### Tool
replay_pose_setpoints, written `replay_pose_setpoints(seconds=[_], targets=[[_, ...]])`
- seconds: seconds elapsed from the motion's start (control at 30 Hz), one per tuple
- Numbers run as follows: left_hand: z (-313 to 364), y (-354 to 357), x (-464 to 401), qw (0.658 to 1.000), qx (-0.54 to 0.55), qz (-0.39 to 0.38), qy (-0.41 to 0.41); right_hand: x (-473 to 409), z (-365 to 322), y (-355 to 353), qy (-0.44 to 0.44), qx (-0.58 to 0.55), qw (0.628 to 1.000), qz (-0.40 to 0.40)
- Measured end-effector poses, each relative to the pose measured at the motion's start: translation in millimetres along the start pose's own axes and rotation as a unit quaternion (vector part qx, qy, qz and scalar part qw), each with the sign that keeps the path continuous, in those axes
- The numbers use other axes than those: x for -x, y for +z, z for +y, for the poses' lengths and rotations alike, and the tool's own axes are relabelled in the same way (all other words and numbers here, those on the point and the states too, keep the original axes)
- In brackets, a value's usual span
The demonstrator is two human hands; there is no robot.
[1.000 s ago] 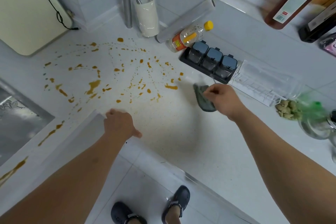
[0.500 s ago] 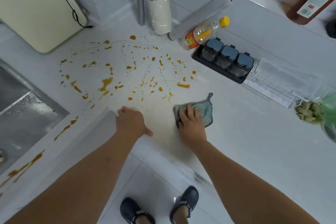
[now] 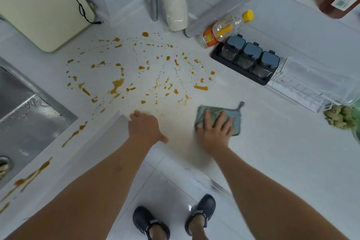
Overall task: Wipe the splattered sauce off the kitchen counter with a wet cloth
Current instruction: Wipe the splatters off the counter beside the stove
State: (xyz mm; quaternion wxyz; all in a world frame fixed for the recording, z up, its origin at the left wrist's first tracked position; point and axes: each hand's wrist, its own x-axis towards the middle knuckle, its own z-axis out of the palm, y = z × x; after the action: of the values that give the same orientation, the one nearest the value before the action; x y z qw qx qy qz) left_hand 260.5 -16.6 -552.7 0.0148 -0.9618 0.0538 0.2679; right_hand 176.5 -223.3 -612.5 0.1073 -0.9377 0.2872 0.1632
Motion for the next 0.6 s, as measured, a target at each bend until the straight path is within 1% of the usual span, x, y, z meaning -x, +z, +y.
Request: replay_pose_setpoints(seconds=[0.03, 0.1, 0.13, 0.17, 0.2, 0.23, 0.27, 0.33, 0.4, 0.47, 0.5, 0.53, 0.57, 0.6], targets=[[0.3, -0.3, 0.1, 1.0, -0.002, -0.005, -0.001, 15.0, -17.1, 8.9, -0.034, 0.014, 0.999, 0.005], [1.8, -1.0, 0.3, 1.0, -0.01, -0.014, -0.006, 39.5, -29.4, 15.4, -0.127, 0.047, 0.99, -0.043], [3.4, -1.4, 0.5, 1.0, -0.013, -0.016, -0.008, 45.8, -21.1, 14.9, -0.169, 0.06, 0.982, -0.056], [3.5, -1.9, 0.5, 1.0, -0.014, -0.013, -0.009, 47.8, -7.4, 11.4, -0.193, 0.078, 0.976, -0.057], [3.3, -1.6, 0.1, 1.0, -0.013, -0.008, -0.007, 44.0, 10.5, 5.5, -0.195, 0.083, 0.976, -0.052], [2.7, -0.7, -0.1, 1.0, -0.012, -0.004, -0.003, 36.8, 31.5, 2.5, -0.165, 0.072, 0.983, -0.041], [2.0, -0.2, -0.2, 1.0, -0.009, 0.002, -0.002, 26.3, 53.1, -5.2, -0.115, 0.056, 0.992, -0.021], [0.0, 1.7, -1.6, 1.0, -0.002, 0.007, 0.001, -3.1, 100.0, -21.5, 0.008, 0.031, 0.999, -0.012], [0.1, 3.6, -3.0, 1.0, 0.0, 0.007, 0.003, -26.4, 139.8, -44.9, 0.12, 0.001, 0.992, -0.035], [-0.5, 4.3, -4.1, 1.0, -0.005, 0.004, 0.005, -39.1, 154.1, -59.0, 0.207, -0.025, 0.977, -0.043], [-1.1, 4.5, -4.9, 1.0, -0.007, 0.004, 0.005, -44.2, 148.9, -58.2, 0.233, -0.035, 0.971, -0.042], [-0.8, 4.1, -6.4, 1.0, -0.008, 0.005, 0.007, -49.6, 135.0, -56.6, 0.242, -0.046, 0.969, -0.036], [-2.6, 5.4, -6.5, 1.0, -0.009, 0.003, 0.008, -51.9, 113.7, -52.0, 0.23, -0.05, 0.971, -0.034], [-2.2, 5.1, -6.7, 1.0, -0.009, 0.002, 0.01, -53.2, 89.7, -48.2, 0.2, -0.045, 0.978, -0.031]])
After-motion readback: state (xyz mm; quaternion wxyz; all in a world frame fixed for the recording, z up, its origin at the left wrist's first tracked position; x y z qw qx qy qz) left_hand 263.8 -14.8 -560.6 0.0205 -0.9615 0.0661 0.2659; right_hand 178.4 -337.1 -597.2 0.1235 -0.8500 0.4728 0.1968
